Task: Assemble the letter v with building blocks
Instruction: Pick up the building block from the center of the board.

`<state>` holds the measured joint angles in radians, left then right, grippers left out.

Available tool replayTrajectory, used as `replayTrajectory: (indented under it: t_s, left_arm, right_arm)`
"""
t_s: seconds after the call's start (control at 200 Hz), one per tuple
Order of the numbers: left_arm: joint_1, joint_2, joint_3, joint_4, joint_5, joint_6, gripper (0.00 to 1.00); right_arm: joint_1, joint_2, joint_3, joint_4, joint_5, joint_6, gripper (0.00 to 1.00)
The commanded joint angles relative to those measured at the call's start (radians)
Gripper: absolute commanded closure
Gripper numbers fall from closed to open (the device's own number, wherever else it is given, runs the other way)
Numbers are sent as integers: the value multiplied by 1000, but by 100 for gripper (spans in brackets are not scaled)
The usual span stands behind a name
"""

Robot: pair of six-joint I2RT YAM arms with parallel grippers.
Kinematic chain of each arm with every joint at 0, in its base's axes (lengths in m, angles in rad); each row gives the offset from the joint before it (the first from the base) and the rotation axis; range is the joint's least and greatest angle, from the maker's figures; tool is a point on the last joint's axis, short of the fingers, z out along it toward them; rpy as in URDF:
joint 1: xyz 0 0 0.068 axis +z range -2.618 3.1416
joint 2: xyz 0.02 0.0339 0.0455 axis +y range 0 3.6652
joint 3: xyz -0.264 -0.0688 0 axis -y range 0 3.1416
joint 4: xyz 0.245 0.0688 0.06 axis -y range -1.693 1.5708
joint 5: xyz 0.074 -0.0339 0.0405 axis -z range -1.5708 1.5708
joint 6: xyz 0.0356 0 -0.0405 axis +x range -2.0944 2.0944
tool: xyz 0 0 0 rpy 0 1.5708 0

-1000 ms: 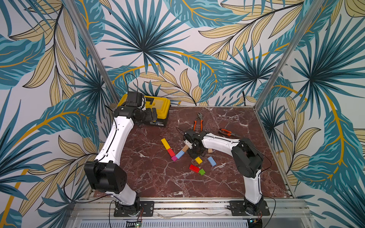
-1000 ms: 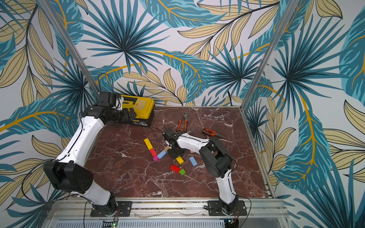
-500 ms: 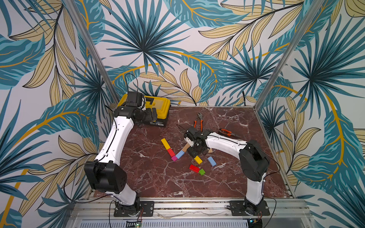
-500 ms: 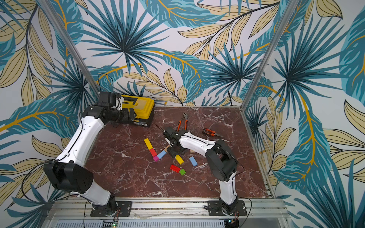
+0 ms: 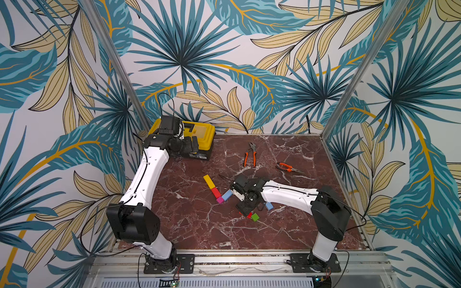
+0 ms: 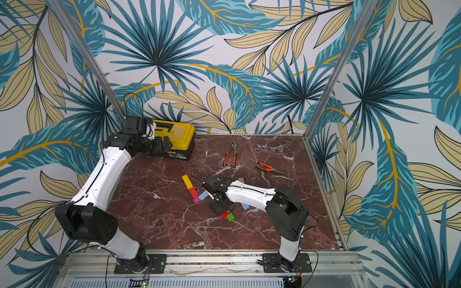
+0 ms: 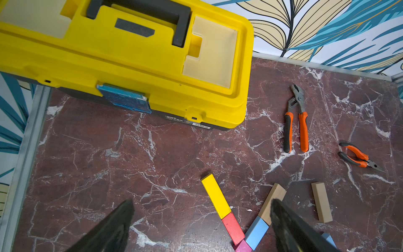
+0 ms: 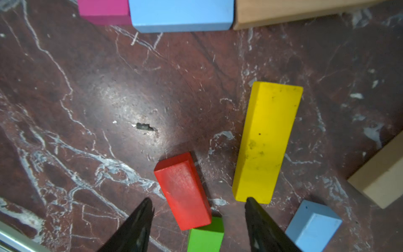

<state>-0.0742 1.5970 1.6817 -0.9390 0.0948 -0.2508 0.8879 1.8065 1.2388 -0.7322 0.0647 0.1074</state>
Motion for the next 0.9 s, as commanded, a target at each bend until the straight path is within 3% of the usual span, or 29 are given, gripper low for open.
replayTrajectory:
  t_s: [0.0, 0.346, 0.546, 0.896]
  left_arm:
    - [11, -15, -10, 9, 9, 10, 1]
    - [11, -18, -12, 9, 8, 13, 1]
    - [11, -18, -12, 9, 8, 13, 1]
    - [11, -18, -13, 9, 7, 13, 1]
  right_arm:
    - [22, 25, -22, 30, -9, 34, 31]
    - [45, 85, -24, 63, -32, 59, 35]
    - [46, 96, -37, 74, -34, 74, 56]
    - [80, 82, -89, 75, -20, 126, 72]
